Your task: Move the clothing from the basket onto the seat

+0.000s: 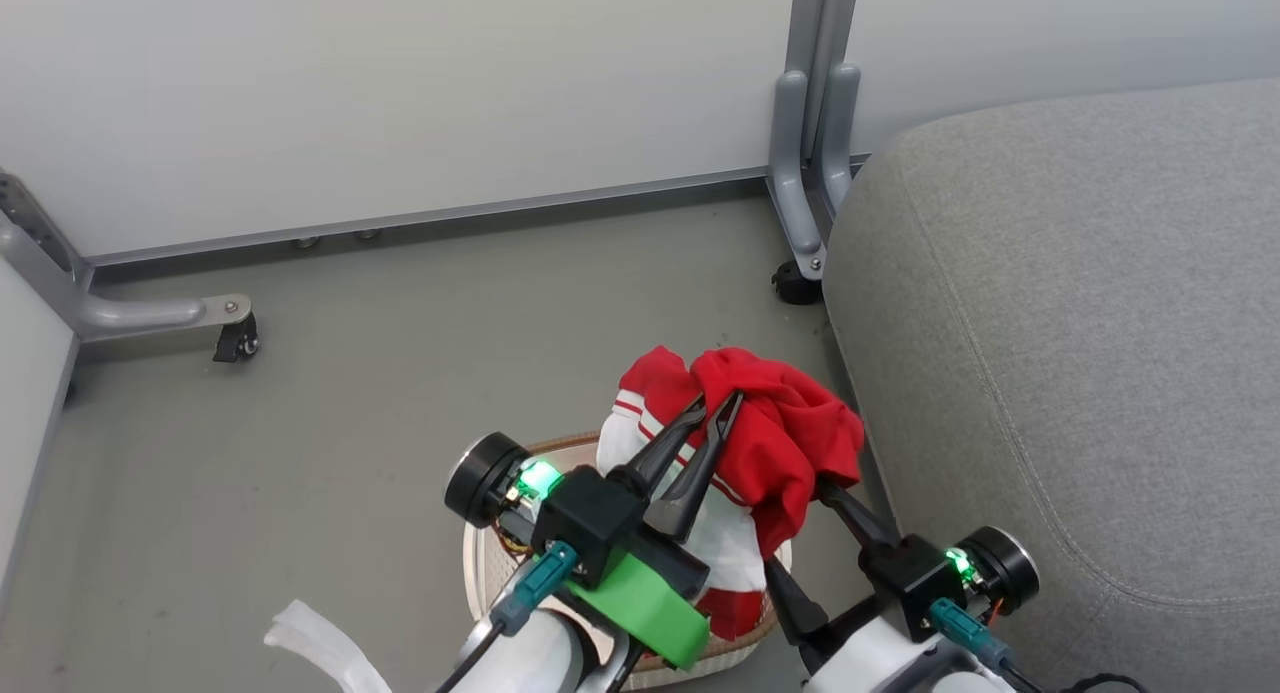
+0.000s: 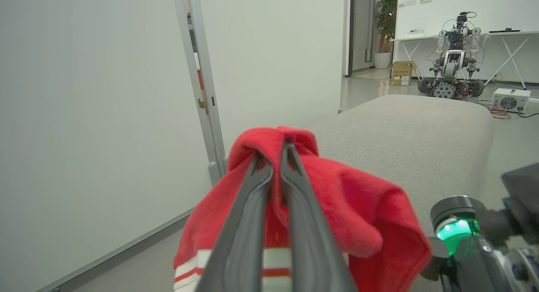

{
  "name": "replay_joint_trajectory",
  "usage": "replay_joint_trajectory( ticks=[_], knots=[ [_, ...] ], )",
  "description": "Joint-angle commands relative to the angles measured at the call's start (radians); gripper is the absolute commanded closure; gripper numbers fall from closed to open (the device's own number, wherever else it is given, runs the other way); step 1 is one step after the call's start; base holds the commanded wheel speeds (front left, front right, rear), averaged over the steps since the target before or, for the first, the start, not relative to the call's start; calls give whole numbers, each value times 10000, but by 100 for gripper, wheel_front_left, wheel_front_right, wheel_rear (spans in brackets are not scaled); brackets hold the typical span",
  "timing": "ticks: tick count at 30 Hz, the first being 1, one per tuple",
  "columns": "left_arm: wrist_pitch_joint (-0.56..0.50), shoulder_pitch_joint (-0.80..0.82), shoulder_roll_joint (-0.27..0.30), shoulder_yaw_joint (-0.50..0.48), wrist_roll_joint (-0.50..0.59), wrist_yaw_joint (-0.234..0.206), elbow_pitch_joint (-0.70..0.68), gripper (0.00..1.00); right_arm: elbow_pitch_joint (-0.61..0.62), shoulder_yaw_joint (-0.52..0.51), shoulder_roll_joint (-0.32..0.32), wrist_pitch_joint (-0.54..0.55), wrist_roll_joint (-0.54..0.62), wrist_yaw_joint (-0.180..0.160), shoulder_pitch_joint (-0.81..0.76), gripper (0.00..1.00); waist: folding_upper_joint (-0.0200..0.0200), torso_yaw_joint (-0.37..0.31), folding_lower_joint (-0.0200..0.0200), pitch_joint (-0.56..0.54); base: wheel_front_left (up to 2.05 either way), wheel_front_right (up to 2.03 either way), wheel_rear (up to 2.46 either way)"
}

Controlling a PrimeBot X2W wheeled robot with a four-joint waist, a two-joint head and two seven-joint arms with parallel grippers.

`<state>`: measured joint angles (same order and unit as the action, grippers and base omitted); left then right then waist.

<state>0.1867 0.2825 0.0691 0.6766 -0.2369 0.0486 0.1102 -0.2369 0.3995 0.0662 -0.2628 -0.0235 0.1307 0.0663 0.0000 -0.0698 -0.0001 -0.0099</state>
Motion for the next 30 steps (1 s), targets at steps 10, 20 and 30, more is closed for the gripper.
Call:
replay_joint_trajectory(
  ticks=[10, 20, 30],
  knots=[
    [-183, 50, 191, -4, -258, 49, -188, 100, 639, 58, 11, -31, 14, 1, -104, 100, 0, -65, 1, 155, 0, 0, 0],
    [28, 178, 272, -79, -254, -124, 240, 100, 701, 74, -9, -31, -112, 1, -185, 100, 0, -155, 1, 216, 0, 0, 0],
    [144, 210, 440, -204, -245, -349, 392, 1, 706, -97, -45, -31, -248, 1, -227, 100, 0, -189, 1, 386, 0, 0, 0]
  ],
)
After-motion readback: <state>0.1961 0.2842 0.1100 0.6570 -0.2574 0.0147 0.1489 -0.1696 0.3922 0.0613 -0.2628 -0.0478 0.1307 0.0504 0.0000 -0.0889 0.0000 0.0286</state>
